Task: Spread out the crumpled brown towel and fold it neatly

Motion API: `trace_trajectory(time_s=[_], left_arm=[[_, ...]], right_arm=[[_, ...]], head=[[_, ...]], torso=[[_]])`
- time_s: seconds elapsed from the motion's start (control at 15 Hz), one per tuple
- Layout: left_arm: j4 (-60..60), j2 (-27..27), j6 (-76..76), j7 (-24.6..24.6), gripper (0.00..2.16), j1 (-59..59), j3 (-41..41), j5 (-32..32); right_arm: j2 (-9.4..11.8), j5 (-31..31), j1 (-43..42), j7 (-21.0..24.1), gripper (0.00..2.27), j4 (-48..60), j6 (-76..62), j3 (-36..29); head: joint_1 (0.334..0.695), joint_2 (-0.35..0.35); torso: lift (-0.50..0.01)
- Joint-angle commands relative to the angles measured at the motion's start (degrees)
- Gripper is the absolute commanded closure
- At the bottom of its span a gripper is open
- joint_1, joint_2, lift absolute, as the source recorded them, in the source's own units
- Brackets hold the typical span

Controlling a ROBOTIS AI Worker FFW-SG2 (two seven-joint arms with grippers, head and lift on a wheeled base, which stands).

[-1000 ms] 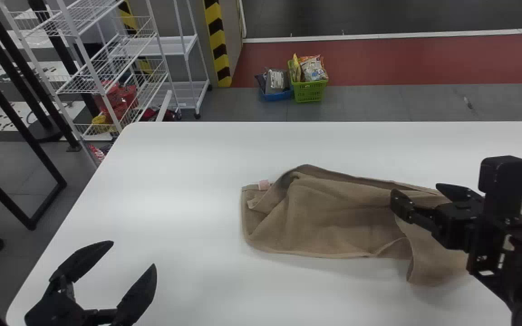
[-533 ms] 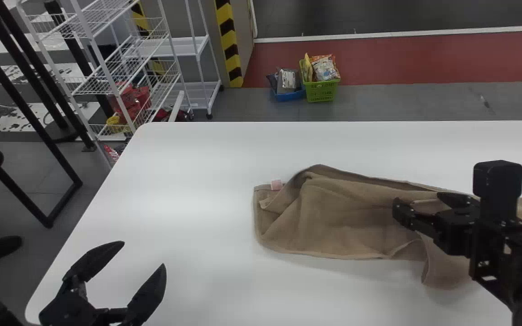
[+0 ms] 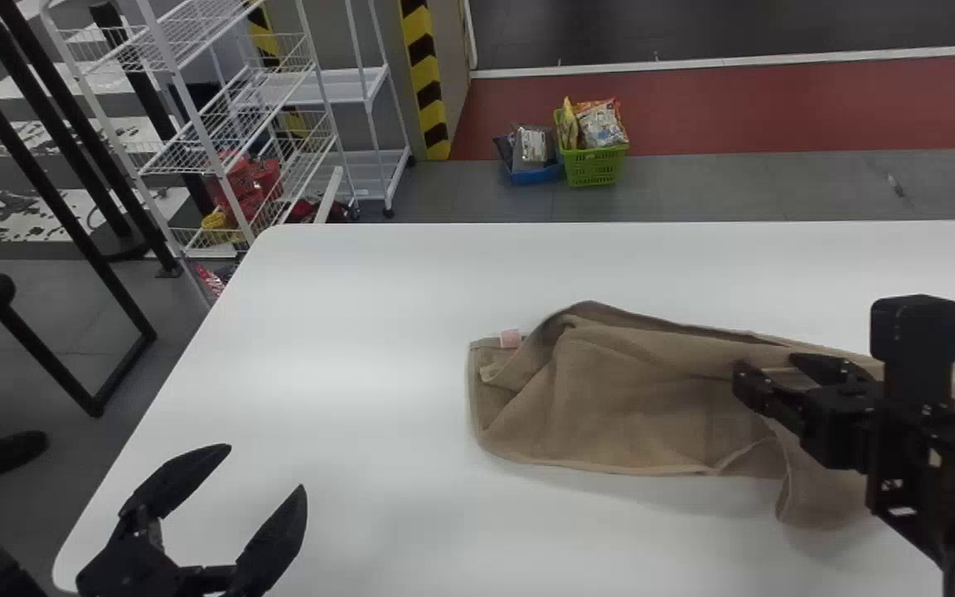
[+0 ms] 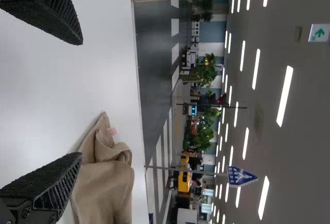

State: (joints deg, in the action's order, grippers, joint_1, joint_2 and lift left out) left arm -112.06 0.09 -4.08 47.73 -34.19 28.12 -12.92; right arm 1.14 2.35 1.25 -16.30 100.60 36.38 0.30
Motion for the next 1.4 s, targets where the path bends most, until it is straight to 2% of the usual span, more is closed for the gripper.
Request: trace_trajectory(time_s=[0.0,0.2,0.93,1.0,1.07,1.13,1.2,1.33], left_arm=[[0.0,-0.2,0.0,0.0,0.03,-0.1,0.0,0.0],[0.0,-0.2,0.0,0.3,0.03,0.0,0.1,-0.1],[0.4,-0.2,0.0,0.6,0.03,0.0,0.7,-0.8],[0.4,-0.2,0.0,0.6,0.03,-0.1,0.7,-0.8],[0.5,-0.2,0.0,0.6,0.03,0.0,0.7,-0.8],[0.6,-0.2,0.0,0.7,0.03,0.0,0.7,-0.8],[0.6,-0.2,0.0,0.7,0.03,0.0,0.7,-0.8],[0.7,-0.2,0.0,0.7,0.03,0.0,0.7,-0.8]], right_arm=[[0.0,0.0,0.2,0.0,0.53,0.1,0.1,-0.1],[0.0,0.0,1.2,-0.1,0.59,1.2,0.5,-0.2],[0.0,0.0,3.2,0.0,0.59,4.2,2.6,-0.3],[0.0,0.4,3.1,-0.1,0.65,4.2,2.6,-0.2],[0.0,0.6,2.8,-0.1,0.95,4.2,3.3,-0.2],[0.0,0.5,2.6,-0.1,1.15,4.1,3.8,-0.2],[0.0,0.5,2.6,-0.1,1.17,4.1,4.0,-0.3],[0.0,0.4,2.6,-0.1,1.39,4.1,4.2,-0.8]], head=[[0.695,0.177],[0.695,0.175],[0.695,0.184],[0.695,0.184],[0.695,0.184],[0.695,0.184],[0.695,0.183],[0.695,0.182]], torso=[[-0.128],[-0.128],[-0.128],[-0.128],[-0.128],[-0.128],[-0.128],[-0.128]])
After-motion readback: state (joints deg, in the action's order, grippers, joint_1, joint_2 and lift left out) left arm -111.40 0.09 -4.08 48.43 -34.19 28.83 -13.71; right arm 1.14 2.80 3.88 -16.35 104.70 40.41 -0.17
